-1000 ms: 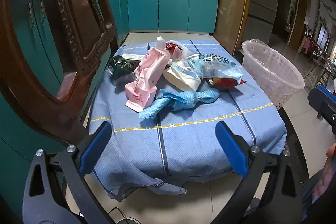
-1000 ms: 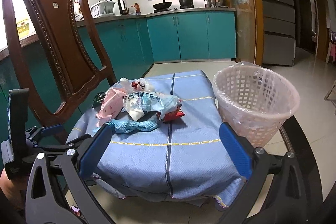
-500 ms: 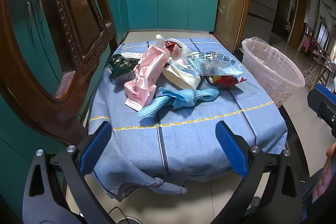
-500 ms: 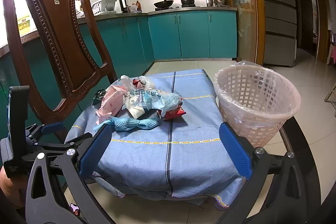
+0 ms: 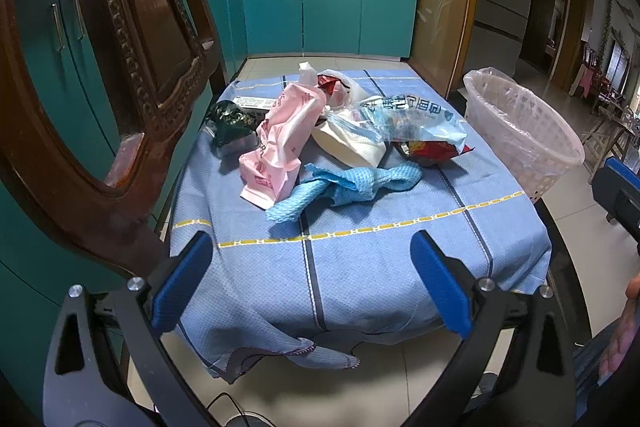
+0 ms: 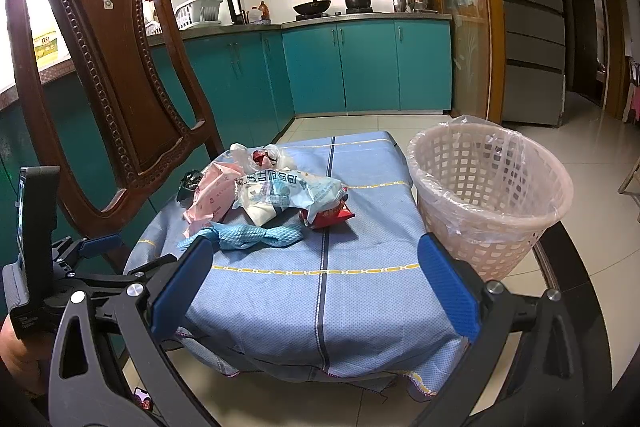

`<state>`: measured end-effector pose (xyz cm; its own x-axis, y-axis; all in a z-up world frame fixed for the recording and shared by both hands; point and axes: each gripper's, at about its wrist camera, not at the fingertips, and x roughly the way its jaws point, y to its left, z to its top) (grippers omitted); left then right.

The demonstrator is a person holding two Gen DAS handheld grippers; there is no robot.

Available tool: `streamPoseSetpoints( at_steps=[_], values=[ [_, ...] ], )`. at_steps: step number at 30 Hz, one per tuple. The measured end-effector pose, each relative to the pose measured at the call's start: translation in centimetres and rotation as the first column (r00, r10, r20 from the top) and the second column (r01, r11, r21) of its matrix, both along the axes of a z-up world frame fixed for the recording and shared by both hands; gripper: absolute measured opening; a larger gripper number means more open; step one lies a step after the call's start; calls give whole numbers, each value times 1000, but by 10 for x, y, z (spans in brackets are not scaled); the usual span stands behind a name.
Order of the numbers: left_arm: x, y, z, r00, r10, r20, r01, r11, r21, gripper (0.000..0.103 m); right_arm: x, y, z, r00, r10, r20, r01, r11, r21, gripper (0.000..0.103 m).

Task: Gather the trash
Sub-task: 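Grasp the blue cloth with the left gripper while the right gripper grasps the clear snack bag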

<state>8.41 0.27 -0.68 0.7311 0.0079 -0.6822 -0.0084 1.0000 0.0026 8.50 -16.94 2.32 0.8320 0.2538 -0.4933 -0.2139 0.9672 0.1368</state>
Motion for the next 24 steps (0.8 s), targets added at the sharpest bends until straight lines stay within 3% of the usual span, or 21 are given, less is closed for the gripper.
streamPoseSetpoints(
  at_steps=[4,8,13,15,19,21,23,24],
  values=[
    [6,-1,-3,1000,-4,-11,4,1000,25,99,1,0,-1,1000,3,-8,-3,1000,1,100],
    [25,-7,-11,999,-16,-47,21,993,113,98,3,1,-1,999,4,-33,-5,1000,-8,100],
    [50,-9,-21,997,-36,-72,50,980,194,89,0,0,6,999,19,-28,-19,1000,-14,100],
    [67,-5,-32,993,-30,-116,53,978,204,80,2,-3,5,999,14,-36,-14,1000,-17,100],
    [87,3,-50,977,-27,-212,59,988,146,56,10,-7,4,999,4,-54,-5,1000,-10,100],
    [91,-1,-54,974,-52,-223,87,985,149,37,16,-5,4,999,3,-55,-4,1000,-15,100],
    [90,-5,-50,975,-71,-211,105,983,152,10,25,0,2,998,10,-63,-11,1000,-25,100],
    [89,-5,-46,976,-85,-202,114,984,137,4,30,3,1,997,15,-71,-17,999,-33,100]
  ],
)
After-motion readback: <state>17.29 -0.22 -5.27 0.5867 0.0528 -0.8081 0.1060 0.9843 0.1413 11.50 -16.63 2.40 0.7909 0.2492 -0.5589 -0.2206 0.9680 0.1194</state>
